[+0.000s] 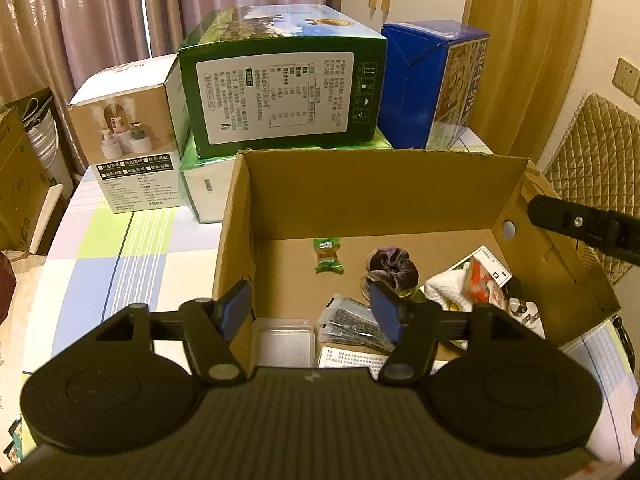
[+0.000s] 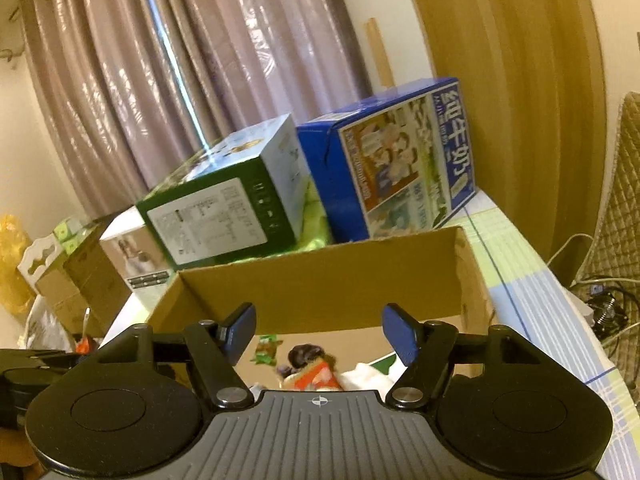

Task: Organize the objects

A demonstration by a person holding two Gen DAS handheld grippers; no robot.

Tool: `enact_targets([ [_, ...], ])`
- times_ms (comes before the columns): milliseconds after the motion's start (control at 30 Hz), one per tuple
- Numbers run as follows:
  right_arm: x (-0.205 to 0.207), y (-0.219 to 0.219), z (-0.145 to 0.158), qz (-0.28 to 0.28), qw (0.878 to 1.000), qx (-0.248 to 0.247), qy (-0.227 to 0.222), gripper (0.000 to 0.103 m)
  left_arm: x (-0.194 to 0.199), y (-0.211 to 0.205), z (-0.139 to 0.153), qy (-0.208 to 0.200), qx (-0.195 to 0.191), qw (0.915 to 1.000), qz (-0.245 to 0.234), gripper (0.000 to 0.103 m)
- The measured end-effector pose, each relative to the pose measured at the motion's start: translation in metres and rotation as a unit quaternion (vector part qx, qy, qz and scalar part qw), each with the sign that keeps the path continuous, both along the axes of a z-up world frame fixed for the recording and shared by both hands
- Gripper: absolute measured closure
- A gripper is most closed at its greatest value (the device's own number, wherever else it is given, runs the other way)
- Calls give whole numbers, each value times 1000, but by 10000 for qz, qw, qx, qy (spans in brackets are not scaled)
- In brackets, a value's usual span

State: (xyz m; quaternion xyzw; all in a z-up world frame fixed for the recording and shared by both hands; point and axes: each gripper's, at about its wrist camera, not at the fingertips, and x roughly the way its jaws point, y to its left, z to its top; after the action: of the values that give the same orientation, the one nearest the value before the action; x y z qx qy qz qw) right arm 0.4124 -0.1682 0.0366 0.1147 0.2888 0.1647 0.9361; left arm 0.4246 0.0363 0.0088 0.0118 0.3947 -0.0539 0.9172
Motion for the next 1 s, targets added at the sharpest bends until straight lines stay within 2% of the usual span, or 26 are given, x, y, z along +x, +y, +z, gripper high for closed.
enact_targets([
  [133,-2,-4,-1,-44,10000,-26,28,36,-3,-3,1,-38,50,10000,-67,30],
  [300,-8,-15,3,-101,9999,39,38,34,-12,-10,1,-103,162,9997,-178,16],
  [500,-31,-23,9,-117,9996,-259,-21,30,-34,-20,8,-336,290,9985,-321,2],
  [700,-66,-43,6,-223,9991,-332,119,19,-67,-25,21,-499,318,9975,-387,1],
  [867,-94,-52,6,-102,9985,-465,277,16,-100,-23,29,-487,132,9980,-369,1],
  [1000,-117,-56,11,31,9973,-607,418,13,-129,-23,38,-496,58,9986,-176,1],
])
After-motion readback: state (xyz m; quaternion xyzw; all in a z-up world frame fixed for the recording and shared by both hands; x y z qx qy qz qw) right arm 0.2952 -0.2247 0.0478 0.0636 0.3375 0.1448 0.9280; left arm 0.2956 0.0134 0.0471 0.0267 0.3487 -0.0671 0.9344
